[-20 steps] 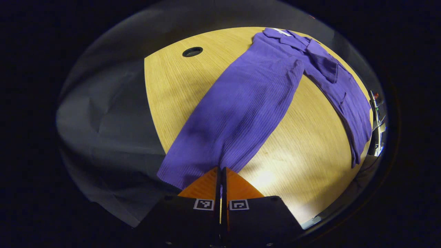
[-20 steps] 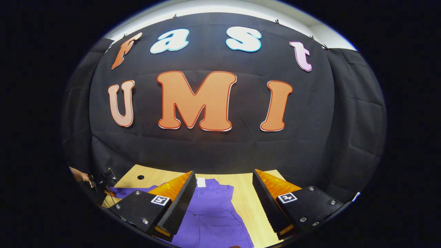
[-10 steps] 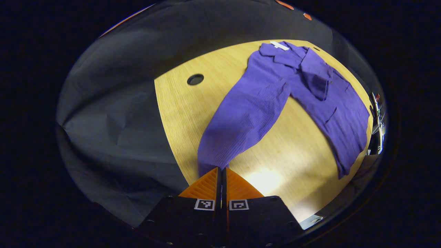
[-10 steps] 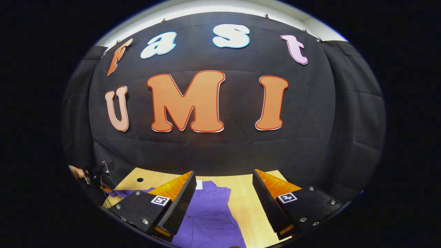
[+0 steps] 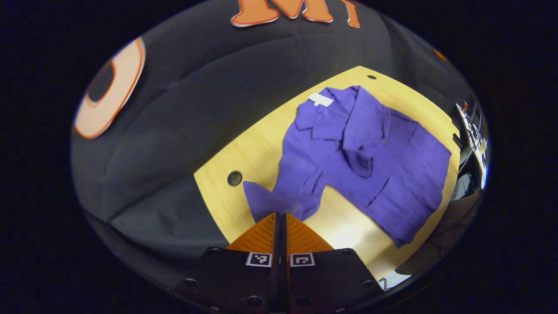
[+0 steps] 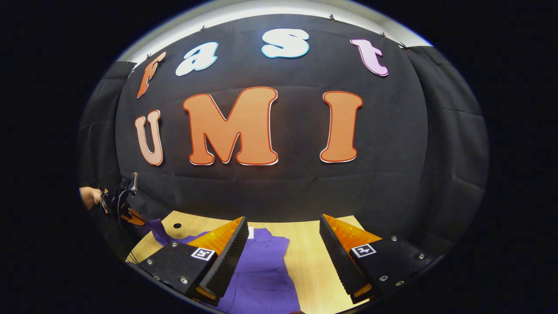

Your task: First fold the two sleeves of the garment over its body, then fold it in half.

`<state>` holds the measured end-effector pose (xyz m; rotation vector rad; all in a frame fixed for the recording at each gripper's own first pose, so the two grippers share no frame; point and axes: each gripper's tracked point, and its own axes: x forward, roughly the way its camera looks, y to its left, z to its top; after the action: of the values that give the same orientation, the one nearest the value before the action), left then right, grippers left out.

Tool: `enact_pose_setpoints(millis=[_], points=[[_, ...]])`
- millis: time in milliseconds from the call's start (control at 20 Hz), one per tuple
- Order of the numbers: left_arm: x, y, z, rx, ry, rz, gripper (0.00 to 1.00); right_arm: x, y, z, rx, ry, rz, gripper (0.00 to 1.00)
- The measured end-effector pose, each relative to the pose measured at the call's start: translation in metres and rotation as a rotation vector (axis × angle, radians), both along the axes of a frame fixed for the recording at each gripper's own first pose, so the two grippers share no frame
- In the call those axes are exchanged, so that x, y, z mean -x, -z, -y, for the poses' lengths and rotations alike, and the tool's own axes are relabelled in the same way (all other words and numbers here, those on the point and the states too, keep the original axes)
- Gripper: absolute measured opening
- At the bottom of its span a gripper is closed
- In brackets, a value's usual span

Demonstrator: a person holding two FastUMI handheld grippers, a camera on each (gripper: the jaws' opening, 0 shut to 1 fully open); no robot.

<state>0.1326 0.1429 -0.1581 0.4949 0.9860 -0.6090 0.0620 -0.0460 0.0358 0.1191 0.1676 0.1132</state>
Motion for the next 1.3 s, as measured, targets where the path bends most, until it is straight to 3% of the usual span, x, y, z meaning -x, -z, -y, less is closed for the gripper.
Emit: enact_pose_setpoints(millis=[450,750,1100,1200,1300], points=[[-0.052,-0.04,0.183,-0.008,0.249,0.046,0.01,0.005,0.014,0.052,0.01,0.0,-0.001,0.98],[-0.058,-0.021,0.309,-0.005,0.409,-0.039,0.01,0.004,0.038,0.089,-0.016,0.018,-0.03,0.98],[-0.05,0.052,0.406,-0.064,0.499,-0.134,0.01,-0.001,0.067,0.127,0.015,0.048,-0.073,0.98],[-0.055,0.066,0.42,-0.089,0.499,-0.104,0.01,-0.003,0.075,0.135,0.021,0.053,-0.087,0.98],[-0.053,0.066,0.438,-0.063,0.5,-0.083,0.07,-0.003,0.079,0.139,0.026,0.052,-0.095,0.98]])
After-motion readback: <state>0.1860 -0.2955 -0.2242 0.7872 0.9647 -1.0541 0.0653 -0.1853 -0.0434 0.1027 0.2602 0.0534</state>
